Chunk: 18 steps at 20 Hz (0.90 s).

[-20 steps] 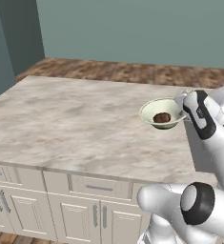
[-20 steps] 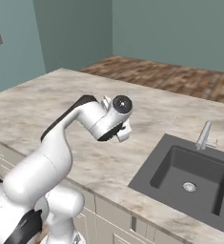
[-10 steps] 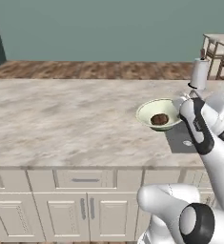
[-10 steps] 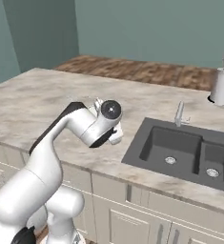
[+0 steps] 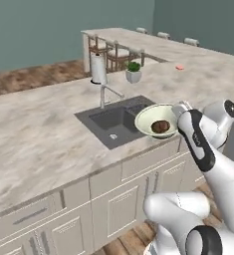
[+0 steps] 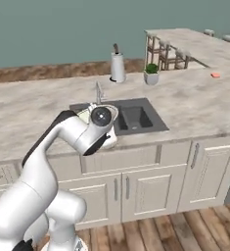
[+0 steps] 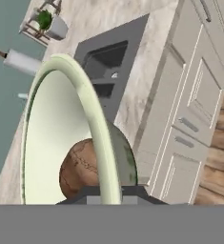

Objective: Move the mug from next to the sink to the open cabinet. Then, move the bowl with the potato to the fridge to clear the area for faucet cleaning.

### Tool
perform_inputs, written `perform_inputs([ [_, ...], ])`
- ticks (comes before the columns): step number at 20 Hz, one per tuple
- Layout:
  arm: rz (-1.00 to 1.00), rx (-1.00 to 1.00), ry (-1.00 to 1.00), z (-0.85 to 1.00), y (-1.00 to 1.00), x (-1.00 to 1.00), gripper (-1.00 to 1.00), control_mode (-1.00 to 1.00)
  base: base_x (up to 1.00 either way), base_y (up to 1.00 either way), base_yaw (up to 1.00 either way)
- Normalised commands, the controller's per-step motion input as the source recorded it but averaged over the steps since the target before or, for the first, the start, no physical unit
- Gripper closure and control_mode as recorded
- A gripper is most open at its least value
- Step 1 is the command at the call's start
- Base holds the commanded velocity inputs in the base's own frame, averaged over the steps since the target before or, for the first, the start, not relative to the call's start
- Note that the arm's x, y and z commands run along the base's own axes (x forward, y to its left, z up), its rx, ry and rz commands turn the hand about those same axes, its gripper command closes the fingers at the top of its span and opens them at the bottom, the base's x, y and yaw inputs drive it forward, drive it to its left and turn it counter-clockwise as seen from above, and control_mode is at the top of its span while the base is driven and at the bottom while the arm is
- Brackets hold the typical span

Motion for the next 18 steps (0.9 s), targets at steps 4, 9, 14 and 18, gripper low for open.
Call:
perform_inputs([
  [4,0.00,0.00,0.00,0.00,0.00,0.00,1.00,1.00,0.00,0.08,-1.00],
  [9,0.00,0.00,0.00,0.00,0.00,0.00,1.00,1.00,0.00,0.04,-1.00],
  [14,0.00,0.00,0.00,0.00,0.00,0.00,1.00,1.00,0.00,0.04,-1.00],
  [18,0.00,0.00,0.00,0.00,0.00,0.00,1.00,1.00,0.00,0.03,-1.00],
])
